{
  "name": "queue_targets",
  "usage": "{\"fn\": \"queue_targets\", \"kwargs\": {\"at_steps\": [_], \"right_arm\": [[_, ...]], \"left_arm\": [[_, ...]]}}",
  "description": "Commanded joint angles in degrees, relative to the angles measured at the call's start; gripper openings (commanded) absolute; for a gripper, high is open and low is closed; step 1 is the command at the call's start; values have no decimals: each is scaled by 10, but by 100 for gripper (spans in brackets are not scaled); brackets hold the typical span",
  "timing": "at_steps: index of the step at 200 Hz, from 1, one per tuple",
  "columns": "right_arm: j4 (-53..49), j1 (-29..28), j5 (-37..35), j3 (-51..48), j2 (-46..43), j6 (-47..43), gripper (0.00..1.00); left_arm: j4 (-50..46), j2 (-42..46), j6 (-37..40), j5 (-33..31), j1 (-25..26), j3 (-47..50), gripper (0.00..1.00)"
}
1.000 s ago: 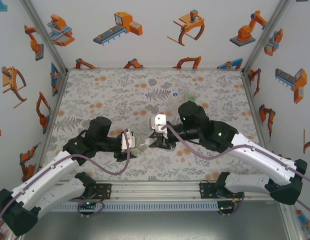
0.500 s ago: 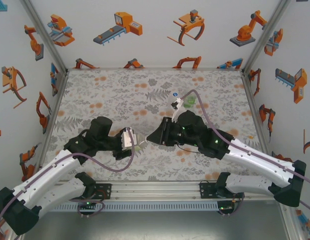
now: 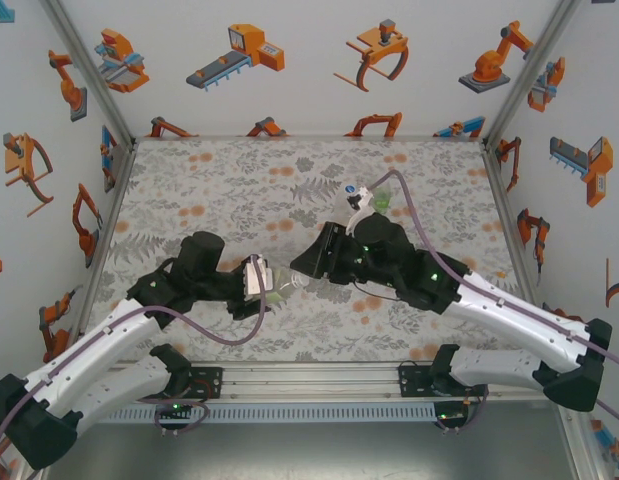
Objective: Screw on the bottle caps
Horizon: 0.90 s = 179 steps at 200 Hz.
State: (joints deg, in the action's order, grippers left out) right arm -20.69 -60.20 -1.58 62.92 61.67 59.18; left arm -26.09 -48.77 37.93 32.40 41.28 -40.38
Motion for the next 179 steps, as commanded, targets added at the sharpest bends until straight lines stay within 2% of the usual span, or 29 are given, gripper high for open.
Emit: {"fn": "queue_targets", "kwargs": {"at_steps": [1,21,50,80,97,114,179], "right_arm": [[6,1,-8,34,-30,-165,54],[18,2,30,35,-40,-316,54],[29,1,152,26,-48,-560,54],[-61,1,275,61,-30,-796,54],[-114,2,312,78,-15,-904,53],[-134,1,328,85,-4,-952,53],[-96,1,310,92,25,-952,46]], "left_arm": [[12,4,11,35,2,-17,0],[12,3,12,41,2,-17,0],[12,4,13,51,2,-16,0],[12,4,13,59,3,-16,0],[11,3,12,62,2,-16,0],[8,4,12,61,2,-16,0],[8,-3,11,75,3,-19,0]]}}
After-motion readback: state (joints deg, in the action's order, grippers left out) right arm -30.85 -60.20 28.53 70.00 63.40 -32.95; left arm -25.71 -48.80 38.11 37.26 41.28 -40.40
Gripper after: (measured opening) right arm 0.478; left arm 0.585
